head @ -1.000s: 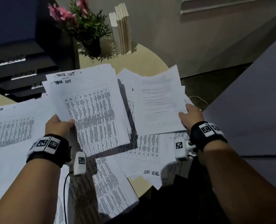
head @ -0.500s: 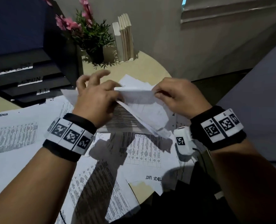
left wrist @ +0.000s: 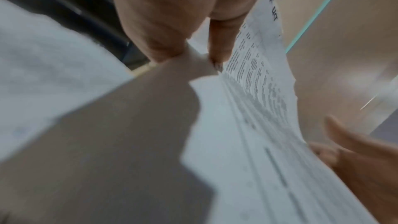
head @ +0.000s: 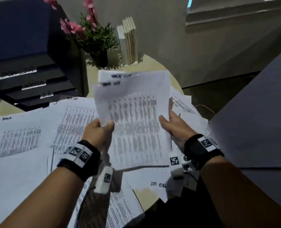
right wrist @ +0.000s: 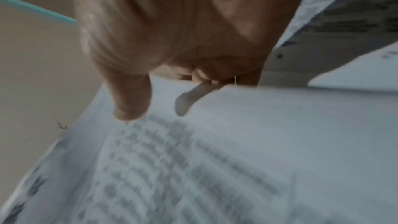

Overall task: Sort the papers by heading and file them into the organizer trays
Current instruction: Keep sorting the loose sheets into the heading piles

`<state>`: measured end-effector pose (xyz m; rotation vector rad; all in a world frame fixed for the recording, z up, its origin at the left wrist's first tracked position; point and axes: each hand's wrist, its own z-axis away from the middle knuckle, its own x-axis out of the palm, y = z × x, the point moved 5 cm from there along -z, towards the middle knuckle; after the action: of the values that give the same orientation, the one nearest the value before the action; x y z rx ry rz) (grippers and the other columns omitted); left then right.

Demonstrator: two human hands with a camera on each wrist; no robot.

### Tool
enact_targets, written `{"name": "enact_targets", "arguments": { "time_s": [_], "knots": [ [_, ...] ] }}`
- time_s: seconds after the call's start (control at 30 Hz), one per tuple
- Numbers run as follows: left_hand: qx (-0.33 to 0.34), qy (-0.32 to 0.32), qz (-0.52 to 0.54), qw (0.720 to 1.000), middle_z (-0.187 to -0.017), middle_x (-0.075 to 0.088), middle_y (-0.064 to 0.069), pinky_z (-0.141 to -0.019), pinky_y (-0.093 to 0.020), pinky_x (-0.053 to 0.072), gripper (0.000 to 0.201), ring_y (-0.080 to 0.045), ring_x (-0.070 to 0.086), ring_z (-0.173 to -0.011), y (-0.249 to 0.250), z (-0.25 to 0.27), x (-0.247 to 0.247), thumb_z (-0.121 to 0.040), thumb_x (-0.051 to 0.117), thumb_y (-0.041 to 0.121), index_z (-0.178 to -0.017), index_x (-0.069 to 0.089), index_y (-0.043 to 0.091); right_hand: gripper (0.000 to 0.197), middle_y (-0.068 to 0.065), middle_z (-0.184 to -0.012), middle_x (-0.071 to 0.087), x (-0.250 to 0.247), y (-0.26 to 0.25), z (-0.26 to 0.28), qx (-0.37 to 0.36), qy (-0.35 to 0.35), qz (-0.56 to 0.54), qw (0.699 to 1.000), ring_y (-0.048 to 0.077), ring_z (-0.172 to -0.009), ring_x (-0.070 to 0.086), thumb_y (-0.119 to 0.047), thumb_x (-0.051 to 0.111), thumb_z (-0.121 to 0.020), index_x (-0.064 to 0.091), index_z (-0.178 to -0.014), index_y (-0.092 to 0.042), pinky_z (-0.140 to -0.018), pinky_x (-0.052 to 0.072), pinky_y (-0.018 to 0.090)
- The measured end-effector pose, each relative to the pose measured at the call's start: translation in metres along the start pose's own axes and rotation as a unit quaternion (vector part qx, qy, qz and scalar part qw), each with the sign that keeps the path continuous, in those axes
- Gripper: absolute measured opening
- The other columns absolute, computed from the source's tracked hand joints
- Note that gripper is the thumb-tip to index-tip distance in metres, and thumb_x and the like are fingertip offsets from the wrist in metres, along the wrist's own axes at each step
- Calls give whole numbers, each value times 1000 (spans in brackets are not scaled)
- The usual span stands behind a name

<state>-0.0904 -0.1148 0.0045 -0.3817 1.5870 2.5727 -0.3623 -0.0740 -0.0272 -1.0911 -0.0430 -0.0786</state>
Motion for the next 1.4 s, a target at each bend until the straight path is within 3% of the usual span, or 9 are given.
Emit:
{"name": "enact_targets", "arguments": {
  "time_s": [0.17, 0.27, 0.37, 0.5, 0.73, 0.9, 1.07, 1.27, 1.4],
  "knots": [
    [-34, -80, -54, 995, -54, 54, -1, -52, -21, 36, 26, -15, 49, -51, -38, 11, 23, -92, 66, 18, -68, 59, 13, 61, 5, -151, 41, -11, 36, 1, 62, 133, 214, 966, 28, -141, 38, -26, 61, -97, 35, -149, -6, -116, 32, 43],
    [17, -80, -152, 985, -82, 64, -2, -75, -22, 44, 10, -15, 58, -75, -40, 6, 19, -91, 63, 13, -82, 65, 16, 66, 9, -158, 28, -21, 49, 5, 97, 149, 222, 959, 27, -145, 28, -25, 59, -98, 27, -152, -4, -119, 25, 39],
    [13, -60, -206, 977, -100, 71, -3, -92, -35, 53, 13, -19, 67, -91, -54, -1, 14, -86, 73, 20, -99, 73, 21, 53, 7, -143, 50, -32, 53, 9, 78, 191, 224, 953, 29, -134, 46, -24, 61, -95, 47, -142, -4, -113, 36, 42],
    [3, -42, -170, 985, -95, 72, 6, -91, -41, 56, 26, -16, 66, -82, -64, -3, 11, -83, 73, 16, -105, 74, 31, 45, 3, -134, 57, -42, 53, 12, 72, 220, 190, 954, 24, -123, 54, -19, 63, -94, 53, -136, -5, -109, 41, 42],
    [-33, -64, -113, 991, -100, 68, 0, -83, -23, 53, 28, -13, 69, -94, -71, -2, 14, -88, 65, 11, -114, 69, 20, 16, -7, -70, 54, -56, 54, 15, 50, 235, 126, 962, 0, -47, 43, -5, 59, -95, 64, -109, -11, -50, 31, 21],
    [-52, -63, -99, 992, -92, 68, 4, -83, -34, 52, 30, -20, 64, -90, -66, 9, 18, -85, 73, 41, -99, 66, 15, 23, 5, -110, 69, -37, 54, 17, 49, 211, 97, 971, 24, -104, 66, -4, 62, -93, 65, -116, -7, -97, 51, 39],
    [-1, 7, -213, 977, -81, 58, -2, -73, -25, 42, 21, -21, 56, -84, -54, 8, -2, -86, 73, 13, -93, 53, 10, 17, -4, -74, 60, -15, 48, 17, 10, 174, 243, 954, 22, -71, 58, -14, 56, -95, 64, -82, -18, -68, 47, 27],
    [-38, 75, -266, 960, -112, 67, -20, -86, -39, 51, 38, -36, 64, -103, -70, -7, -41, -82, 72, 10, -115, 59, -1, 31, 13, -123, 52, -42, 46, 28, 62, 277, 417, 864, 33, -111, 54, -33, 63, -93, 62, -114, -10, -95, 45, 38],
    [-39, 73, -274, 958, -116, 65, -20, -86, -40, 50, 42, -38, 62, -107, -78, -5, -44, -83, 73, 8, -120, 56, -3, 39, 9, -109, 59, -29, 57, 25, 93, 223, 419, 875, 29, -103, 57, -45, 62, -91, 60, -107, -9, -87, 47, 35]
  ]
}}
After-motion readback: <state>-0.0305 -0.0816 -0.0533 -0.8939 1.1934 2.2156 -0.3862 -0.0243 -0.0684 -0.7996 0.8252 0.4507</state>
